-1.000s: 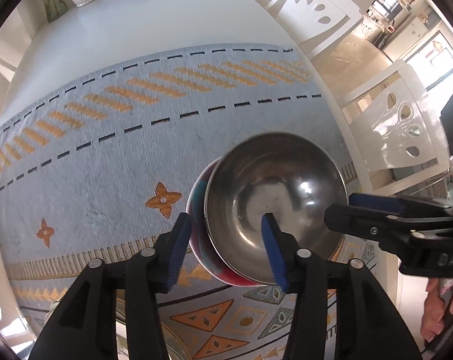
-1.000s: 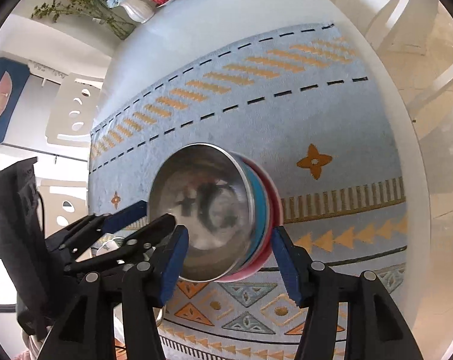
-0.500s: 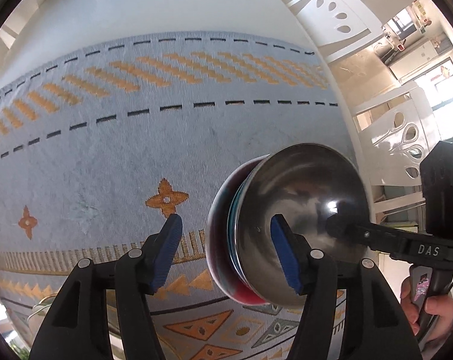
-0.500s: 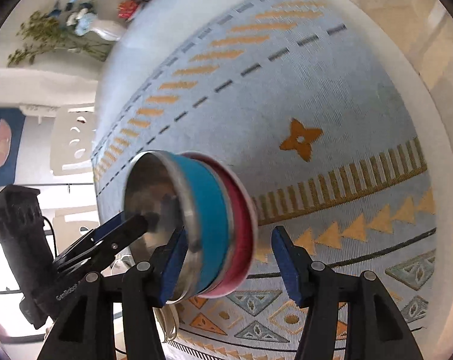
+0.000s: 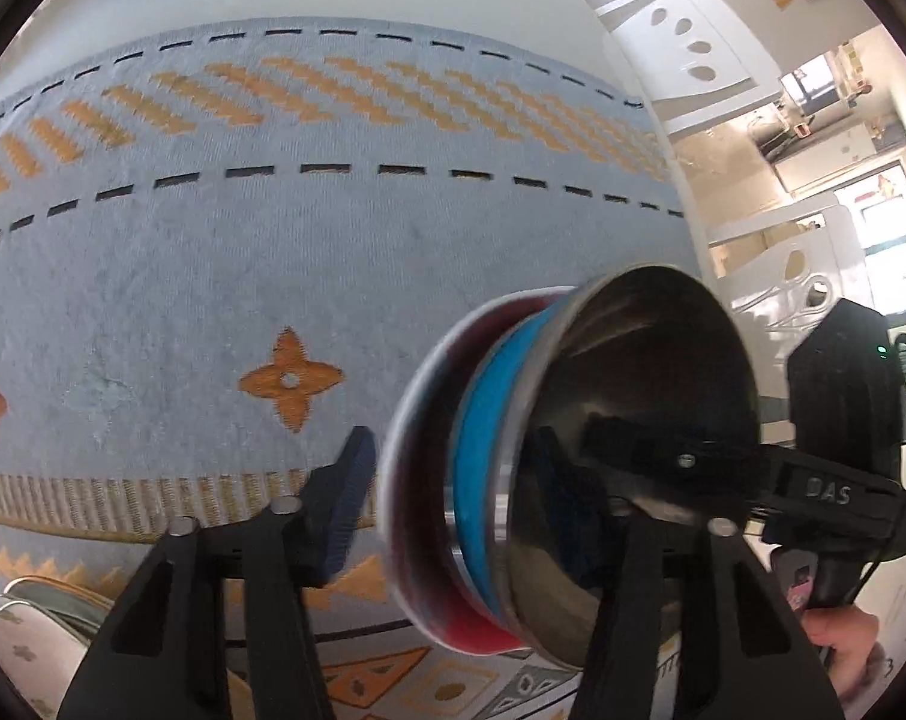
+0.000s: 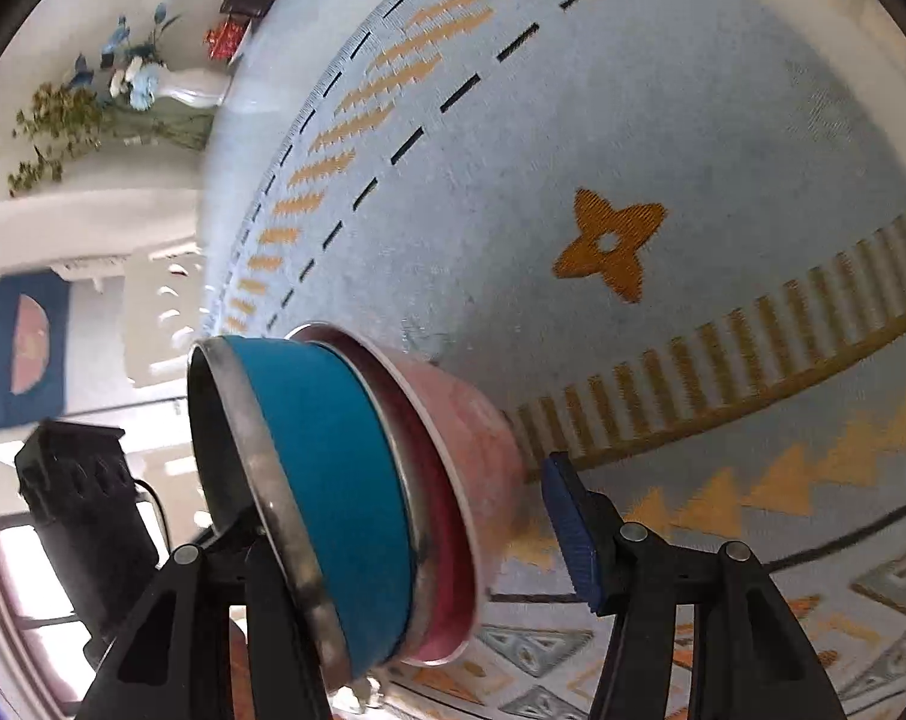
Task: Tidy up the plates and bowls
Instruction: 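Lift the nested bowl stack with both grippers and carry it toward the floral plates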
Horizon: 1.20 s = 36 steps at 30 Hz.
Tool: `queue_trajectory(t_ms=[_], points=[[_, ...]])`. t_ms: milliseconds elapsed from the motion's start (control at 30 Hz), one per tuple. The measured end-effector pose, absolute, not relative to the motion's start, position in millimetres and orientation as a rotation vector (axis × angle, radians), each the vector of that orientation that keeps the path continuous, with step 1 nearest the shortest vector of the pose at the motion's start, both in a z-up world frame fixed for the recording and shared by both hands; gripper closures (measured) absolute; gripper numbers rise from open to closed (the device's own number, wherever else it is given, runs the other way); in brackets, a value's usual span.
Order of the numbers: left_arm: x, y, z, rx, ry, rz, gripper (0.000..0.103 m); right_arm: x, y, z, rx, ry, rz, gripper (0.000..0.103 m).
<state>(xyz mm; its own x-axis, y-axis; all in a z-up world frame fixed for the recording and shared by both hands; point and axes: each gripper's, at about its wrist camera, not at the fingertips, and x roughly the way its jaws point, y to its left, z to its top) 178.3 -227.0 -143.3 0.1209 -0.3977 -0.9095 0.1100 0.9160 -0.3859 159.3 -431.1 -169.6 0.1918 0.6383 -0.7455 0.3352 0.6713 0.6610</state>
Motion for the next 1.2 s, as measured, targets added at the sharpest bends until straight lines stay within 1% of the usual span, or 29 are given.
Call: queue_trajectory(t_ms=[100, 333, 767, 1200], points=[[179, -230, -143, -0.257, 1.401, -0.375, 0.063, 164, -425, -166, 0.845, 1.42, 0.261, 0.052], [178, -233, -138, -0.201, 1.398, -0.38, 0.064, 172, -402, -148, 0.611, 1.442, 0.255, 0.053], [155, -207, -114, -0.163, 1.357, -0.342, 0.066, 162, -373, -137, 0.546, 1.444, 0.331, 0.053], [112, -179, -84, -0.163, 1.319, -0.345, 0.066, 124, -344, -111, 0.521, 1.422, 0.375, 0.053]])
